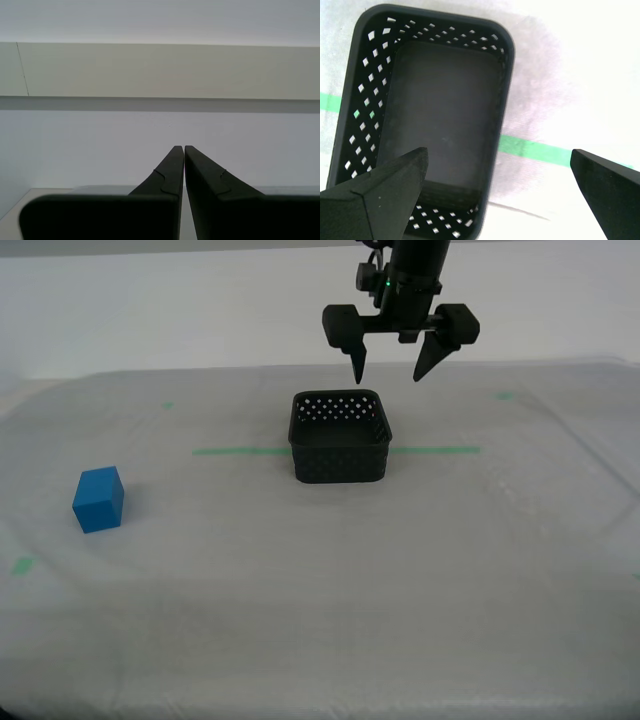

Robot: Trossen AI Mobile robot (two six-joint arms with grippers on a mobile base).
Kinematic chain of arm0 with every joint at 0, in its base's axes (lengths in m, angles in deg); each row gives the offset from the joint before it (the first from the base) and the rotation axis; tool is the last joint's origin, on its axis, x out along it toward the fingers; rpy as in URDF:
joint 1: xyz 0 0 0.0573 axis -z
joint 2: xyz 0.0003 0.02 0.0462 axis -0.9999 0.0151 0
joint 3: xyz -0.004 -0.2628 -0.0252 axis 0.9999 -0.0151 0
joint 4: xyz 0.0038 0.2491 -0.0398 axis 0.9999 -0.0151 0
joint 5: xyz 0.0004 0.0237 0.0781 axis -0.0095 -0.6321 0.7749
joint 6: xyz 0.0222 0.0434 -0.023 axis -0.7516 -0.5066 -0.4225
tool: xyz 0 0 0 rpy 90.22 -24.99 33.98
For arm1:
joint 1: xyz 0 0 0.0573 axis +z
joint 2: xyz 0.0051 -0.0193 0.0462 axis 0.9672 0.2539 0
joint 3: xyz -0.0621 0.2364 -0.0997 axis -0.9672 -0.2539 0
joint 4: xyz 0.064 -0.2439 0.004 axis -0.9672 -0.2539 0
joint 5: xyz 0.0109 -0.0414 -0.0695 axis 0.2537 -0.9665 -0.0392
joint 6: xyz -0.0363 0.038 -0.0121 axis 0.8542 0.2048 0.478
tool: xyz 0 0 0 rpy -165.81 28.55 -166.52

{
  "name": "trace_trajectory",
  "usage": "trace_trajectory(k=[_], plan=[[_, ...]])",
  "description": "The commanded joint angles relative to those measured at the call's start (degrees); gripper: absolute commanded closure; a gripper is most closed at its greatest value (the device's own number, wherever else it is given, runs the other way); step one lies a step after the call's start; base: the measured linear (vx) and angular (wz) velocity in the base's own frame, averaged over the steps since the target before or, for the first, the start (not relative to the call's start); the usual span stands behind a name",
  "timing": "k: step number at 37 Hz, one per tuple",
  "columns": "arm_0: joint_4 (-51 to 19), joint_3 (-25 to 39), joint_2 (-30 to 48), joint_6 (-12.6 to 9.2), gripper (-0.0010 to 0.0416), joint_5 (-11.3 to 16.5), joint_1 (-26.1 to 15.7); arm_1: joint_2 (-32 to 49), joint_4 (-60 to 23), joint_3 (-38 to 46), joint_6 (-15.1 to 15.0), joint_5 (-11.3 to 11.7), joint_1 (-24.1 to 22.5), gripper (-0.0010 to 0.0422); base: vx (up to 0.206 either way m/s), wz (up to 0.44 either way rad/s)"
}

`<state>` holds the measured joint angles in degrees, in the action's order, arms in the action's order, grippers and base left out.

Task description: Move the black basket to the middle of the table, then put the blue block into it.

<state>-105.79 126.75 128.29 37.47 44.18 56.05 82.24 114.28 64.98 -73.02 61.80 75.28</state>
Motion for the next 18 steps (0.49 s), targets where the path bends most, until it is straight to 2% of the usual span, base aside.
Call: trace_trajectory(k=[1,8,18], plan=[[-0.9,0.0,-1.5,0.8,0.0004,-0.7,0.0,0.0,0.3,0.0,-0.1,0.0,0.0,0.0412,0.0,0.0],[-2.5,0.0,-4.1,1.8,0.0006,-0.7,0.0,0.0,0.3,0.0,-0.1,0.0,0.0,0.0412,0.0,0.0],[-6.0,-0.9,-9.7,3.8,0.0005,-2.7,0.0,0.0,0.3,0.0,-0.1,0.0,0.0,0.0412,0.0,0.0]])
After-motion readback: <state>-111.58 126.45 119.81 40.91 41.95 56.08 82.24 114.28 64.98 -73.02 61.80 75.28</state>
